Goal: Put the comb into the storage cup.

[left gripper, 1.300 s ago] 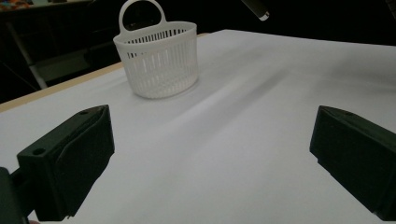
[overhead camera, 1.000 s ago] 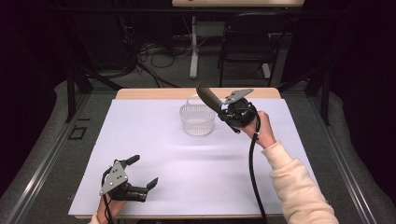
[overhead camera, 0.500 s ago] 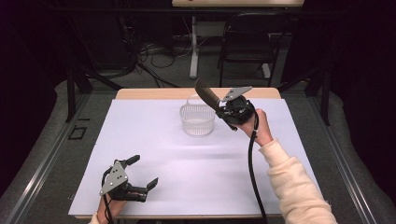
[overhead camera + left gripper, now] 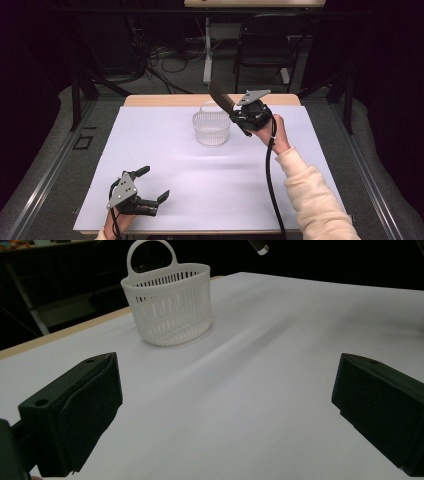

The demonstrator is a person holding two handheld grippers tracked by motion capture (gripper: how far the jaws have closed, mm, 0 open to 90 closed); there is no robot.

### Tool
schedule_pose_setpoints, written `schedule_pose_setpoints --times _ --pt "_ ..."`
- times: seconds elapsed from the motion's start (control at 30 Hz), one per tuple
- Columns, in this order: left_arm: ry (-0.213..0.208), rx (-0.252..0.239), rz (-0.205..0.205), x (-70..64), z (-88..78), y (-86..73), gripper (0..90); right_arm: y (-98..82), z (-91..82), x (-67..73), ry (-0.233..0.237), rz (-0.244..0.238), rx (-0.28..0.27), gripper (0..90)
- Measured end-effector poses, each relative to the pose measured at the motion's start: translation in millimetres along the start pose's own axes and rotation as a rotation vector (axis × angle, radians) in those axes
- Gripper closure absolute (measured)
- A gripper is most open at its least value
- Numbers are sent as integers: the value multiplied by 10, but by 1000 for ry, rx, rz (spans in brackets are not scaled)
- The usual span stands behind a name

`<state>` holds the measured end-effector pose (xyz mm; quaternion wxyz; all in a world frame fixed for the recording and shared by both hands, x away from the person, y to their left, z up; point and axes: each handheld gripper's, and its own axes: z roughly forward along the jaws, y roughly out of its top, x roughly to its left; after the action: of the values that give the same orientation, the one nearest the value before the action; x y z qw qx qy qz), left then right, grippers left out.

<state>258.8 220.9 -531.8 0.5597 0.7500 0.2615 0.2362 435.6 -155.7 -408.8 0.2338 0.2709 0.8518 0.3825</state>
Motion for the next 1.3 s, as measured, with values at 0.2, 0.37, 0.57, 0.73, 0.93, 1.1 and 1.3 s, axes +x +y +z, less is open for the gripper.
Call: schedule_pose_setpoints --times 0.2,0.37,0.57,0.73,0.93,1.1,1.3 --pt "-1 1 2 -1 1 0 0 11 17 -6 -10 15 -23 727" --pt "1 -1 1 7 -5 1 0 26 38 -5 -9 27 -36 727" --pt "-2 2 2 6 2 0 0 50 81 1 -12 19 -45 727" --pt "-2 3 2 8 4 -1 0 71 105 17 -12 10 -47 727" --pt "-2 3 -1 9 4 -3 0 104 119 26 -16 8 -58 727" --pt "-2 3 2 5 7 0 0 129 118 38 -18 -1 -66 727" --pt "-4 3 2 7 4 -1 0 151 132 26 -22 -2 -73 727"
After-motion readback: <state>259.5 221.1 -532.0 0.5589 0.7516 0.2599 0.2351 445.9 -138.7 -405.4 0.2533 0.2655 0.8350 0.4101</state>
